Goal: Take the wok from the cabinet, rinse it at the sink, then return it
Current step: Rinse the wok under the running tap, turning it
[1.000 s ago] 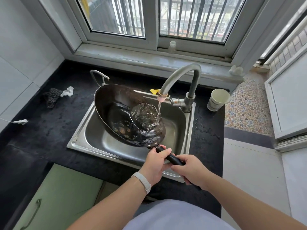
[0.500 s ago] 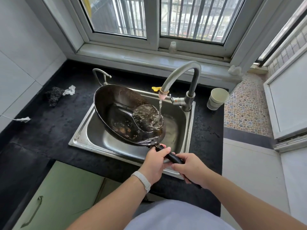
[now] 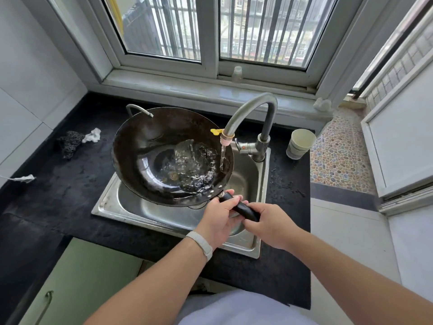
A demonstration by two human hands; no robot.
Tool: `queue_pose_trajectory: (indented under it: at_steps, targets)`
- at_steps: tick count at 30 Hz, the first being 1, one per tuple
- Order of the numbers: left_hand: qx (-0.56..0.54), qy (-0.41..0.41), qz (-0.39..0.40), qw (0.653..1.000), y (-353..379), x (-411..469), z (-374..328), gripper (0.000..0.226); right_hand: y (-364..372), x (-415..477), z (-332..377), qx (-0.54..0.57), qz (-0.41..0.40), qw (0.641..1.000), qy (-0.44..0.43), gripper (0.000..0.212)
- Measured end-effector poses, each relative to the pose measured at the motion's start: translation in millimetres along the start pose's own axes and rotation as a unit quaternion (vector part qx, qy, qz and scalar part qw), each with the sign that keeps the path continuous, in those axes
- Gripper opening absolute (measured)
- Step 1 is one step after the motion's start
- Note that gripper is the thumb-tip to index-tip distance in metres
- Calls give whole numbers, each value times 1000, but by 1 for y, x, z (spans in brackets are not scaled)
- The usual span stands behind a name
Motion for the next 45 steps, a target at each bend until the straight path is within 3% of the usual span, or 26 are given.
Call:
queue_pose_trajectory:
  at_steps: [16, 30, 45]
  targets:
    - [-1, -4, 6, 1000, 20, 28, -7, 20, -21, 20, 0, -164, -78, 981, -64, 22]
    - [-43, -27, 23, 998, 47, 46, -8, 14, -46, 32, 3, -336, -191, 907, -164, 33]
    - [-94, -90, 47, 990, 43, 36, 10, 13, -40, 9, 9, -417, -155, 882, -154, 37]
Point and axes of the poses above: each hand's wrist, its own x-axis towards the middle knuckle, its own y-axis out of the palm, z = x × y, the point moved 7 cm from there along x, towards the middle knuckle, and after that the axes turned 4 degrees about -z, right-handed, at the moved point
